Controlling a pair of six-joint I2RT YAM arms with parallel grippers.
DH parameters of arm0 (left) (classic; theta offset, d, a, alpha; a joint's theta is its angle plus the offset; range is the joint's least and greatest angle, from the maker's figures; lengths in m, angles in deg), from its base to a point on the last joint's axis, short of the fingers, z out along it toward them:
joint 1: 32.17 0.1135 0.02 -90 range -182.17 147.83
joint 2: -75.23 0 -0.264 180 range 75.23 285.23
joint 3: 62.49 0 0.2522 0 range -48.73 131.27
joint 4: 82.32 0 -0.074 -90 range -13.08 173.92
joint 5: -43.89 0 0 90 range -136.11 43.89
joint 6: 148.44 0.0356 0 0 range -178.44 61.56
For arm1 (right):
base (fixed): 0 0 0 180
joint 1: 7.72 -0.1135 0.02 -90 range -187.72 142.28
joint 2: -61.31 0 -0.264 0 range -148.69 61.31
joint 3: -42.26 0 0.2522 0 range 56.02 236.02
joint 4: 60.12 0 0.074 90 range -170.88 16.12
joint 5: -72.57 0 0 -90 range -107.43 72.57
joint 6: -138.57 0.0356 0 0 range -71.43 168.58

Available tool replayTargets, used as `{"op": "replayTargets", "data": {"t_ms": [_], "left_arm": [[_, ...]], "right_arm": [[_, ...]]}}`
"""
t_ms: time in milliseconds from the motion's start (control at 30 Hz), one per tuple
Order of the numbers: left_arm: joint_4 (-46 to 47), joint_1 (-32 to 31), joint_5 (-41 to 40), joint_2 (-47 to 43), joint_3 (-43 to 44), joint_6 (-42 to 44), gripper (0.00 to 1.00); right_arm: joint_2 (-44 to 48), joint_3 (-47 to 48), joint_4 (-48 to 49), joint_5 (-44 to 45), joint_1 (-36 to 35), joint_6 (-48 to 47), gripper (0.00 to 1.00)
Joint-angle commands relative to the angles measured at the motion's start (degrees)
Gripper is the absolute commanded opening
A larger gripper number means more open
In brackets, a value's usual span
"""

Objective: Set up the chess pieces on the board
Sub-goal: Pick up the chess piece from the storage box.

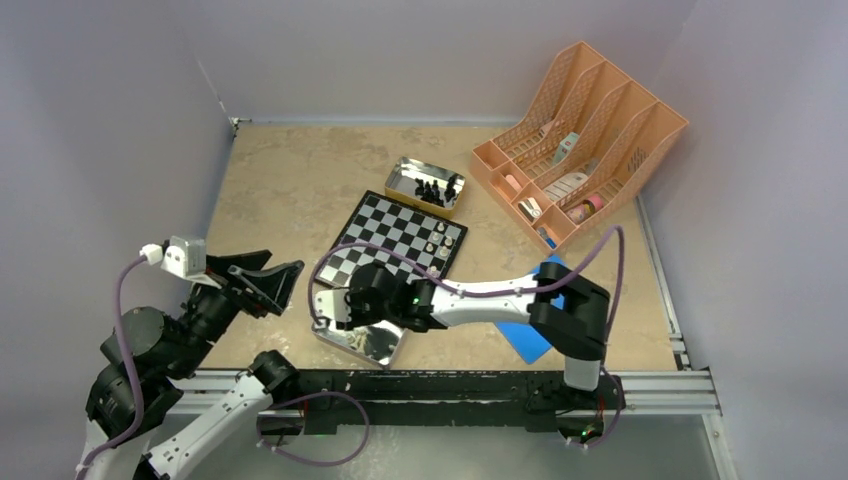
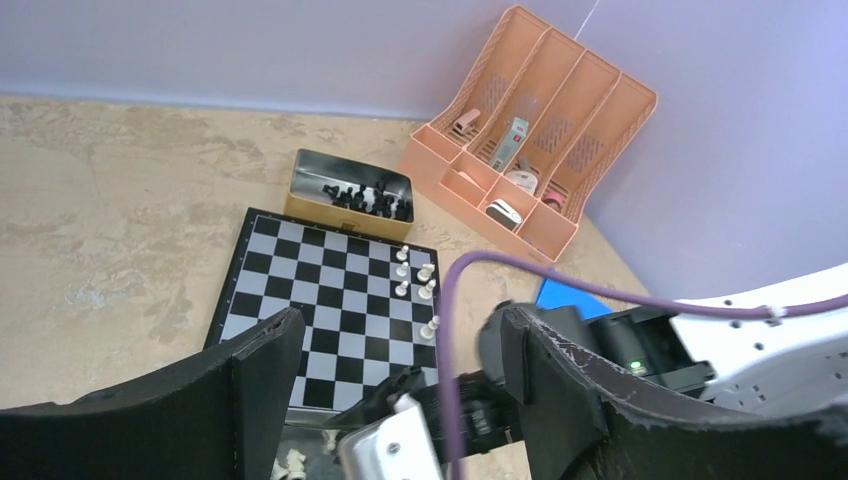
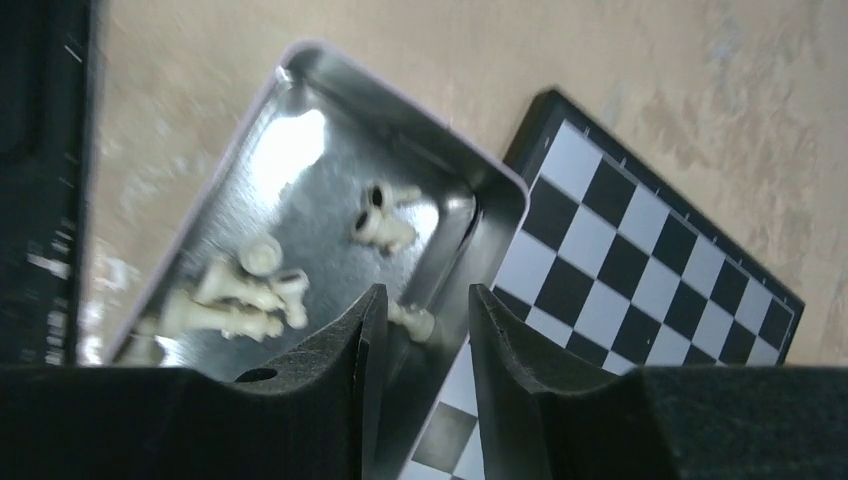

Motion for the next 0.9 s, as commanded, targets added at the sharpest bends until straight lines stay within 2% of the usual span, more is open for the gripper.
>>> {"op": "replayTargets", "data": {"t_ms": [0, 300, 600, 867], "left_arm": [[-1.0, 0.2, 0.0, -1.1, 2.1, -1.0, 0.72], [-0.5, 0.2, 0.6, -1.9, 2.3, -1.2, 0.71], [-0.5, 0.2, 0.4, -2.0, 2.1, -0.9, 0.71], [-0.1, 0.2, 0.3, -1.6, 1.5, -0.6, 0.71]], "right_arm": [[-3.3, 5.4, -8.2, 6.8, -0.4, -11.2, 0.39], [-10.0, 8.5, -12.9, 13.0, -3.0, -18.7, 0.38], [-11.7, 8.0, -13.7, 14.9, -3.7, -22.6, 0.37], [-10.5, 6.2, -11.8, 13.0, -5.0, -26.3, 0.2]]}}
